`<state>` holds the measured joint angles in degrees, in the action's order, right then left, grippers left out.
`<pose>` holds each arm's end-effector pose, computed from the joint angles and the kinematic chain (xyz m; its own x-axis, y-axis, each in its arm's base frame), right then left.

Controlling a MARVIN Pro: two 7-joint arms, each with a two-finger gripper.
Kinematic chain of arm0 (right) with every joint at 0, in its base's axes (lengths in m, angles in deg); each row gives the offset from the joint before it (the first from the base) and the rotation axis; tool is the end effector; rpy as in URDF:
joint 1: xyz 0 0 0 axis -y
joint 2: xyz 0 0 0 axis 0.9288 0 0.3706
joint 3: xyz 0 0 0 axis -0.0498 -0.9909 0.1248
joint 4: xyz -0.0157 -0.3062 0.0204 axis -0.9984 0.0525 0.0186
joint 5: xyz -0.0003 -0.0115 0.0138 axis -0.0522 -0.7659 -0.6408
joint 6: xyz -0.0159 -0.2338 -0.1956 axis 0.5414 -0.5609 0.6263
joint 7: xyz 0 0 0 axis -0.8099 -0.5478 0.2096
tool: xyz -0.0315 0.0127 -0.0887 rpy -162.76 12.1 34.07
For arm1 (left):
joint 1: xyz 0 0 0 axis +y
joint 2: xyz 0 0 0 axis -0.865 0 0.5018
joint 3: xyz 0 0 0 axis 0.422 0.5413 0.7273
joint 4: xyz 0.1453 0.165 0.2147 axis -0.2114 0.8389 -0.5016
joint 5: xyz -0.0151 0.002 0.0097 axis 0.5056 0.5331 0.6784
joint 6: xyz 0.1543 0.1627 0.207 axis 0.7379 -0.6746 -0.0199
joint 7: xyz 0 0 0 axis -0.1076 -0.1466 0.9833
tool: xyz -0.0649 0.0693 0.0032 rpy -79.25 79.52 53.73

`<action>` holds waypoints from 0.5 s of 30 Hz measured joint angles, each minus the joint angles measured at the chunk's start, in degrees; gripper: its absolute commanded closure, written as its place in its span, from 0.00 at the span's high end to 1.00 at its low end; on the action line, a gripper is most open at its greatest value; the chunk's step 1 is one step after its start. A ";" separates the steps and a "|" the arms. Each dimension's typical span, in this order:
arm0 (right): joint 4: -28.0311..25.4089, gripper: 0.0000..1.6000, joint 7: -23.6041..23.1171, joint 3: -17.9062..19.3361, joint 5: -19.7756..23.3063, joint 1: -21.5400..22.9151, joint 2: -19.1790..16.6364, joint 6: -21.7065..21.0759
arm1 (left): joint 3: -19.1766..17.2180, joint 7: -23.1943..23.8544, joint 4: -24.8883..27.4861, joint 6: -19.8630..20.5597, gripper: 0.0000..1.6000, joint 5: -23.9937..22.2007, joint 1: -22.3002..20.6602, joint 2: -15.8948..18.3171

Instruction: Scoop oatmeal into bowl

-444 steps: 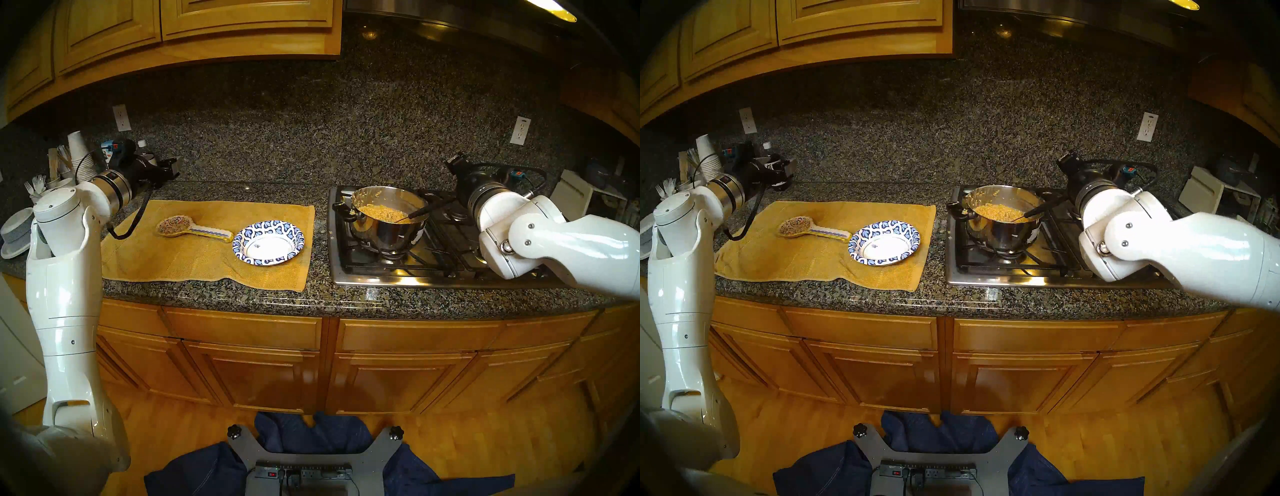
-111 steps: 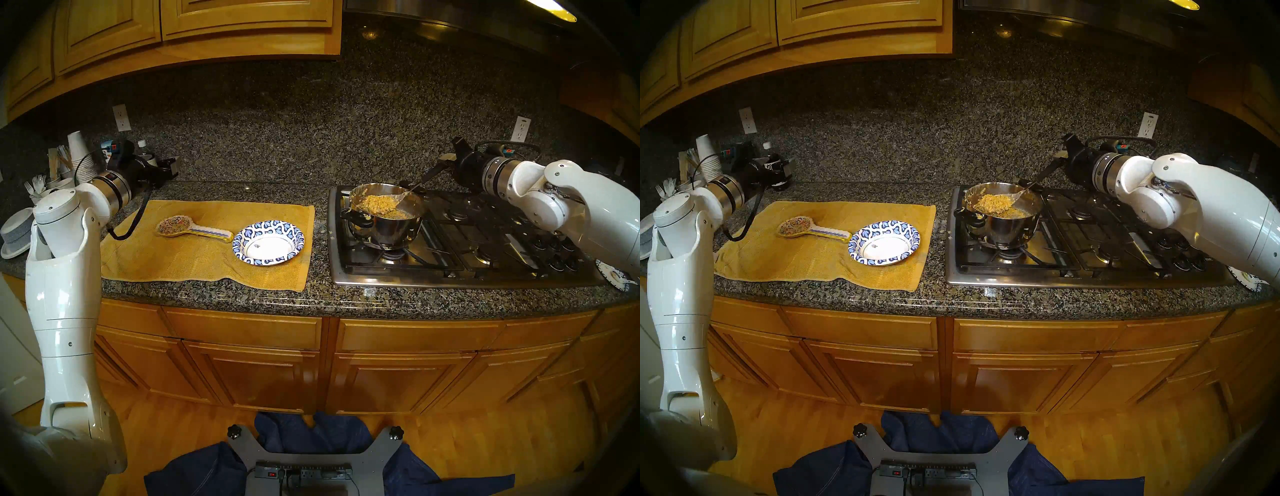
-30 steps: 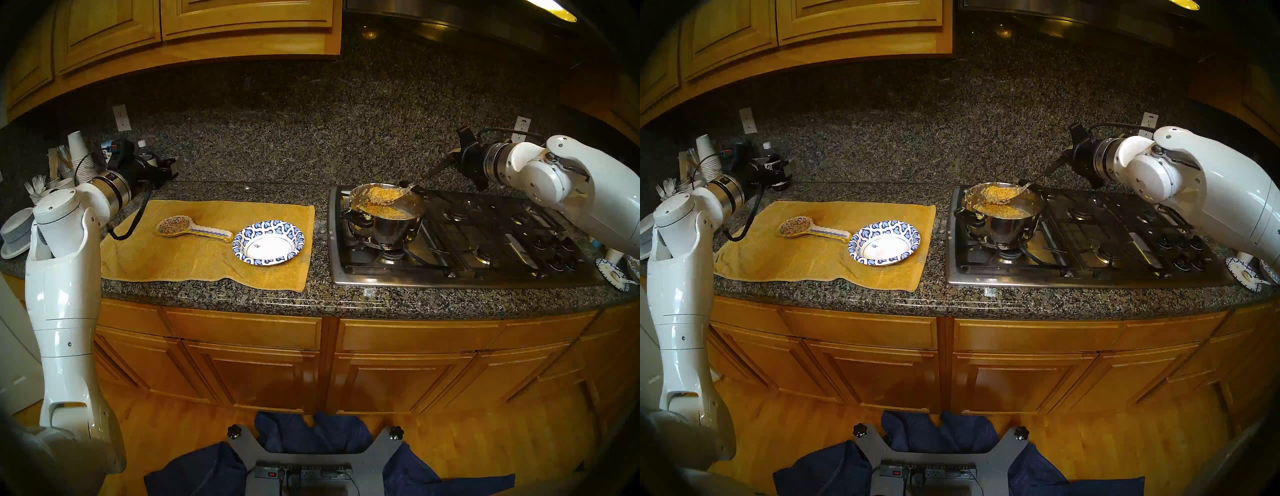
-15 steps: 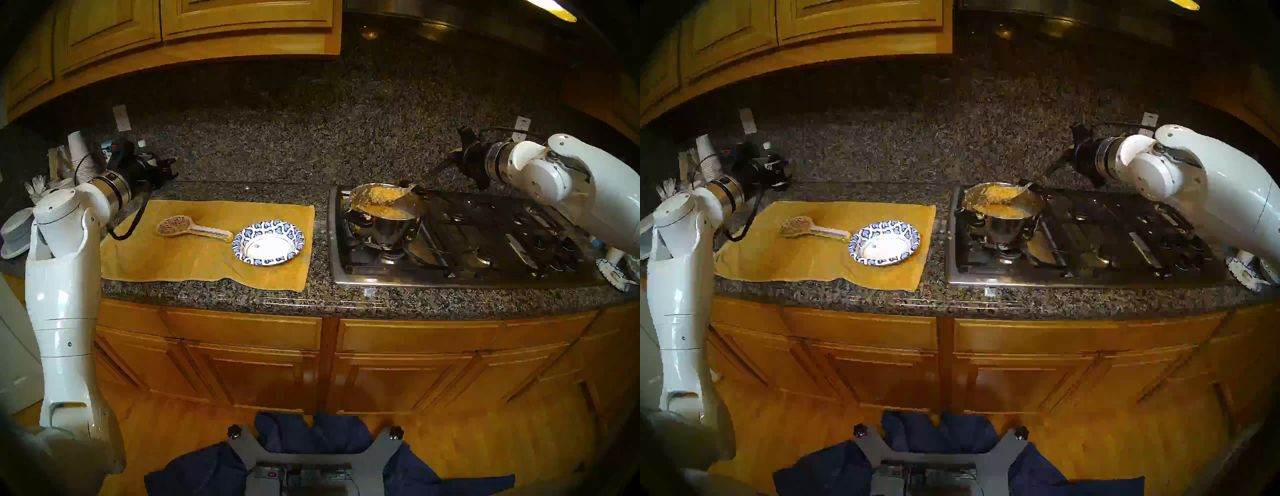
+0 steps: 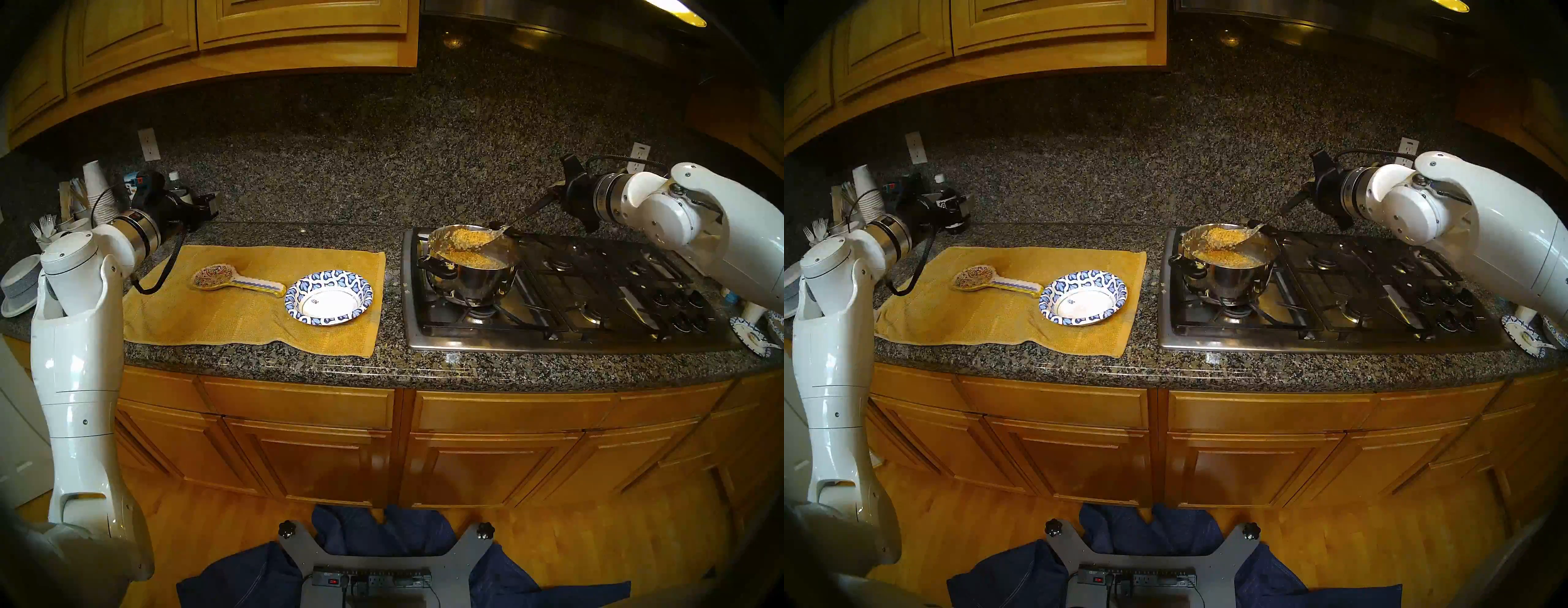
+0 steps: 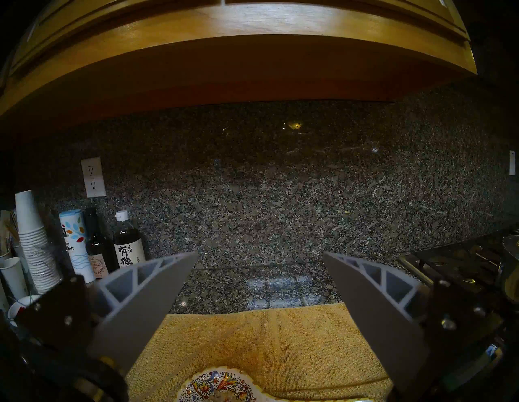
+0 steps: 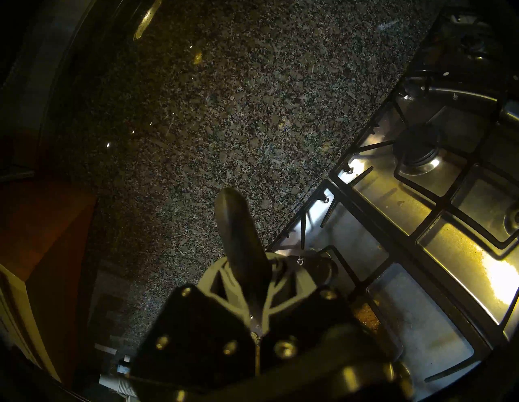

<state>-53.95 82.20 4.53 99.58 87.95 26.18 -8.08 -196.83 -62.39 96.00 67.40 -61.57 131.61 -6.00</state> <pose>0.4760 -0.1467 0.0024 0.2407 -0.8319 0.5001 -0.1931 -0.5460 -0.8153 0.4369 0.2126 -0.0793 -0.0184 -0.0694 0.9974 -0.0783 -0.9944 -0.0706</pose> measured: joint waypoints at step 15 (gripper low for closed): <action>-1.48 0.00 0.15 0.00 0.31 0.15 -0.08 0.26 | 0.02 -0.04 0.00 -0.03 1.00 -0.07 0.01 0.04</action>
<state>-55.43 82.34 4.53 99.89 88.10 26.10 -7.82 -196.81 -62.44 96.00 67.37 -61.64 131.62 -5.97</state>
